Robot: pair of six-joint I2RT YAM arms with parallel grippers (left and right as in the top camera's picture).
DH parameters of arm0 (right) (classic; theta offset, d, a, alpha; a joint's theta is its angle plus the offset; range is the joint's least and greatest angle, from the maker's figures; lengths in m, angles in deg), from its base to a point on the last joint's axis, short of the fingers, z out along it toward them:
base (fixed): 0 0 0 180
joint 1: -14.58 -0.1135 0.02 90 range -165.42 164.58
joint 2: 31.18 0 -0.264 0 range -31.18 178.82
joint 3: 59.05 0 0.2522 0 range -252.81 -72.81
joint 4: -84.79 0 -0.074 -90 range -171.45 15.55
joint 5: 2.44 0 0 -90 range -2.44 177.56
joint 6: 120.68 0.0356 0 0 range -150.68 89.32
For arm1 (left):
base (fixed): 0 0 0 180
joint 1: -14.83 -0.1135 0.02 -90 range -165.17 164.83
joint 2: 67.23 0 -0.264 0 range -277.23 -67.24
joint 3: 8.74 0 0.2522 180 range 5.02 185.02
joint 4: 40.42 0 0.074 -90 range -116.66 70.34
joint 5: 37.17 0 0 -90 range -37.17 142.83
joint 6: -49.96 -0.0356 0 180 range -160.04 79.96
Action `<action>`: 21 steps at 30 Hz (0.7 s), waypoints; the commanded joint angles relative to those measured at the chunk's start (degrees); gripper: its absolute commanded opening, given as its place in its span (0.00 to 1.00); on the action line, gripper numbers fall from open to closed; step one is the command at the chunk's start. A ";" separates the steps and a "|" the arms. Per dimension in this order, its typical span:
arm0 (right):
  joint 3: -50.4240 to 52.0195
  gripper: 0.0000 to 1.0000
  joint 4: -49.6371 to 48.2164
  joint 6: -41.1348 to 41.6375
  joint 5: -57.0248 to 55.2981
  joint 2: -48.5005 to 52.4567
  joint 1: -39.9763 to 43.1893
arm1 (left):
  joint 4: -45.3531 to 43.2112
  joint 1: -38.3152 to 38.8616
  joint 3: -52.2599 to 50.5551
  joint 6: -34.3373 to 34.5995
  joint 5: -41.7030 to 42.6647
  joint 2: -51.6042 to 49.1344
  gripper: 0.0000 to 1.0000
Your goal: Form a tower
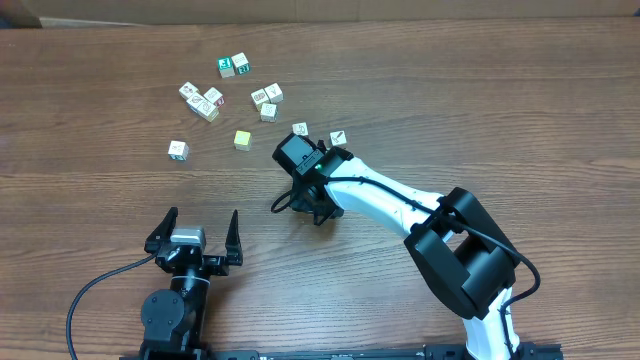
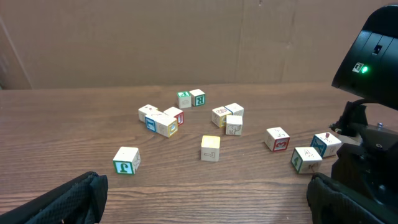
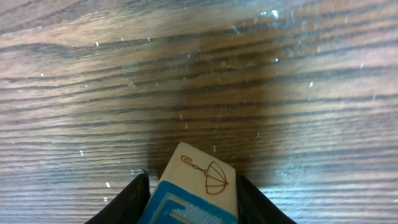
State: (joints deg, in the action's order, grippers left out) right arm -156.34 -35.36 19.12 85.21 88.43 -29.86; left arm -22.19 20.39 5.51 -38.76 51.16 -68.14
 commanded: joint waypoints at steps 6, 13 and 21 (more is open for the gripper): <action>0.42 0.32 0.90 -9.90 -0.55 0.15 0.70 | -0.13 -0.39 -0.20 -0.90 0.68 0.66 1.00; 0.31 0.72 0.79 -15.19 -0.57 0.15 0.70 | -0.13 -0.39 -0.22 -0.90 0.68 0.66 0.99; 0.31 0.61 -1.46 -11.43 -0.79 0.15 0.70 | -0.13 -0.39 -0.20 -0.90 0.66 0.66 0.99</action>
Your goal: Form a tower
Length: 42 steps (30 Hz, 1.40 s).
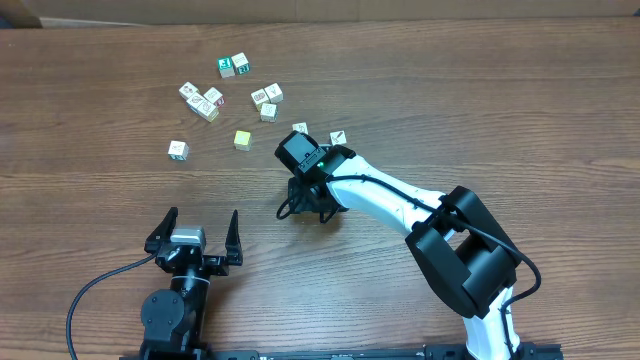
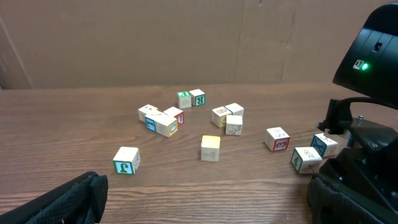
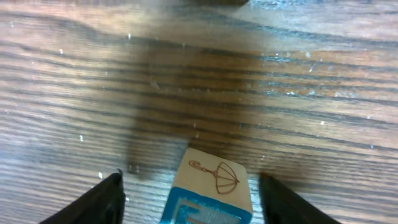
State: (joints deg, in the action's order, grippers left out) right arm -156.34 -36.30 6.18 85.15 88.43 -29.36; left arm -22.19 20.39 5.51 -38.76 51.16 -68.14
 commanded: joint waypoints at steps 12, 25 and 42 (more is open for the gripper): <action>0.31 0.33 -0.07 -2.01 -2.51 0.15 0.20 | -0.13 -0.39 -0.20 -0.90 0.68 0.66 1.00; 0.31 1.00 -0.94 -2.45 -2.45 0.15 0.20 | -0.13 -0.39 -0.22 -0.90 0.68 0.66 1.00; 0.31 0.26 -0.48 -2.43 -2.45 0.15 0.20 | -0.13 -0.39 -0.20 -0.90 0.68 0.66 1.00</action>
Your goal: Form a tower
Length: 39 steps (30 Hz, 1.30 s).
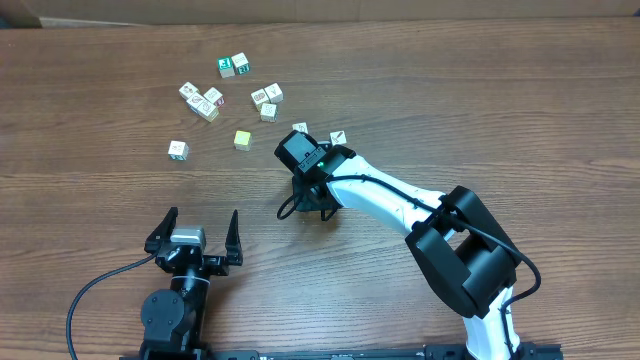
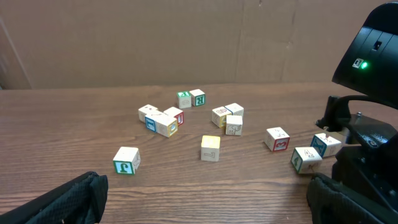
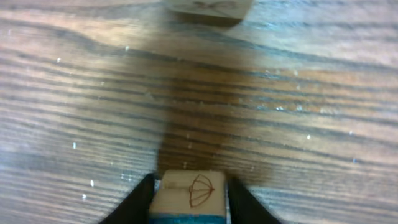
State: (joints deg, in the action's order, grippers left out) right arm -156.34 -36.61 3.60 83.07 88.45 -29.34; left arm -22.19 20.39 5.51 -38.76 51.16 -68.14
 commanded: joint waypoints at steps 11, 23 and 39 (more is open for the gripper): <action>0.31 0.18 -4.22 -0.11 -3.85 0.13 0.17 | -0.13 -0.39 -0.22 -0.90 0.68 0.66 1.00; 0.33 0.10 -11.41 -0.13 -10.05 0.20 0.37 | -0.13 -0.39 -0.20 -0.90 0.68 0.66 1.00; 0.33 0.09 -13.46 -0.31 -10.08 2.69 0.83 | -0.13 -0.39 -0.22 -0.90 0.66 0.66 0.99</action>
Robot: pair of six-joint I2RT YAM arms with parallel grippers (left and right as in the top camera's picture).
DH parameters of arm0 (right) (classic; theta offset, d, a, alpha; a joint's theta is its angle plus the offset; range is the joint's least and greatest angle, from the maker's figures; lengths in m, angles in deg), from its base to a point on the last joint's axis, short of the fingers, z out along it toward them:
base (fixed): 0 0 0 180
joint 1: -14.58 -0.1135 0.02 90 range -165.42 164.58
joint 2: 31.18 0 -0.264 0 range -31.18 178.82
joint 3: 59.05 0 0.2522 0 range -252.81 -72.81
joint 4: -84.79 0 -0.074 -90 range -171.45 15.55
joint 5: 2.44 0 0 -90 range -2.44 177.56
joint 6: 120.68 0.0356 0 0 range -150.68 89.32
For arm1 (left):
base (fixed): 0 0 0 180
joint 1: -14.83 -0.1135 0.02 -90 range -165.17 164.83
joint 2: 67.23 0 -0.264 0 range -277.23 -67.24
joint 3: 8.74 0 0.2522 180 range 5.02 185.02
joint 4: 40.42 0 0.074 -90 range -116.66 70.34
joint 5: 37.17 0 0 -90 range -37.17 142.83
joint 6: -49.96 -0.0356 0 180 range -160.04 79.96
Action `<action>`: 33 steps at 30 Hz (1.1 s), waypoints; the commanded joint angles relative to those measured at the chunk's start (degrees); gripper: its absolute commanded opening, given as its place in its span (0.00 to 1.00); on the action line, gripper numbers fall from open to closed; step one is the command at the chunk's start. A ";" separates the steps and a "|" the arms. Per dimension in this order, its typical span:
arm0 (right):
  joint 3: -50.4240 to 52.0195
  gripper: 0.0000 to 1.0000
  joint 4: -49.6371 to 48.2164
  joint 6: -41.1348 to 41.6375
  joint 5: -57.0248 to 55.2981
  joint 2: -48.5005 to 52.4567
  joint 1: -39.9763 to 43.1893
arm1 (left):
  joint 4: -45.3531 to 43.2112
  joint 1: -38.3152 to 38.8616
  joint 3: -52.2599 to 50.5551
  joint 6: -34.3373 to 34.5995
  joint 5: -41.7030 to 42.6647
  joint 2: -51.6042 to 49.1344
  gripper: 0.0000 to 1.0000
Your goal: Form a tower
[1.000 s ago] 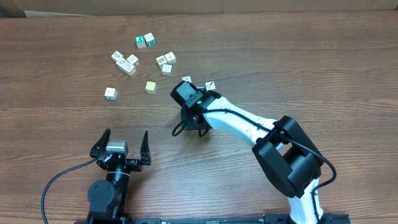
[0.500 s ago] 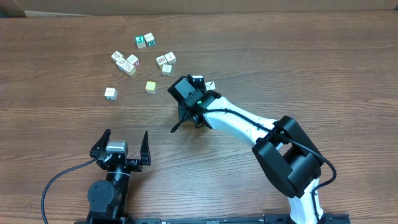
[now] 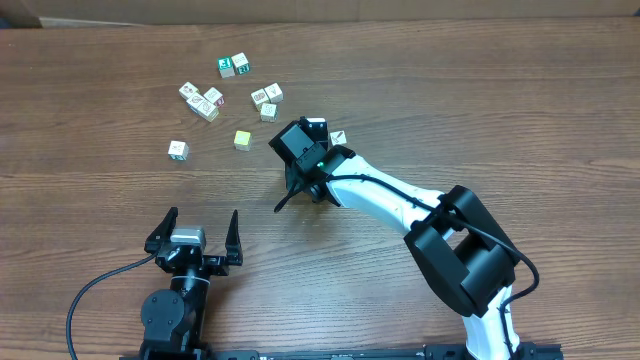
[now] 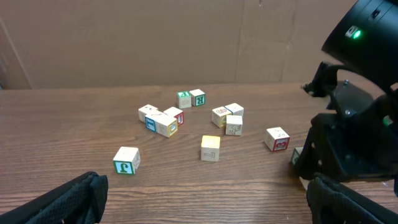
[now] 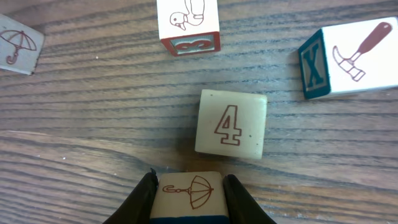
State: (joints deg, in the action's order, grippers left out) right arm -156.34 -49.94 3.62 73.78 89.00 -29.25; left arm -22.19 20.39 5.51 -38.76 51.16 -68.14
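My right gripper (image 5: 188, 184) is shut on a wooden block with a red umbrella (image 5: 188, 191) on its face and a blue side. It hangs above the table, just short of a cream block marked 4 (image 5: 231, 123). Around that lie a duck block (image 5: 188, 23), a block with an X and a hammer (image 5: 348, 57), and another umbrella-faced block (image 5: 18, 42). In the overhead view the right arm (image 3: 305, 150) covers these blocks. My left gripper (image 3: 196, 232) stands open near the front edge, holding nothing.
Several more letter blocks lie scattered at the back left, among them a yellow one (image 3: 242, 139), a green-lettered one (image 3: 177, 149) and a green pair (image 3: 233, 65). A cardboard wall (image 4: 186, 37) stands behind the table.
My right gripper, still shut on the umbrella block, has moved from low over bare wood toward the back. It now hangs higher, beside the 4 block among the loose blocks.
My right gripper was shut on the umbrella block low over bare wood. Then its fingers stood apart from the block. After that it was shut on it again, and now it holds the block over the blocks farther back. My left arm has stayed still.
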 commanded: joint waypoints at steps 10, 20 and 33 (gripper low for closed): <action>0.33 0.08 -2.49 -1.81 -5.29 3.37 5.95 | -0.13 -0.39 -0.20 -0.90 0.66 0.66 1.00; 0.22 0.04 -10.69 -1.77 12.61 3.37 15.69 | -0.13 -0.39 -0.20 -0.90 0.66 0.66 0.99; 0.22 0.04 -16.63 -1.62 13.60 3.37 9.66 | -0.13 -0.39 -0.20 -0.90 0.68 0.66 1.00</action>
State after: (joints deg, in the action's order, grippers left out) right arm -156.31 -65.13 2.14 87.49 91.90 -18.11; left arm -22.19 20.39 5.51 -38.76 51.16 -68.14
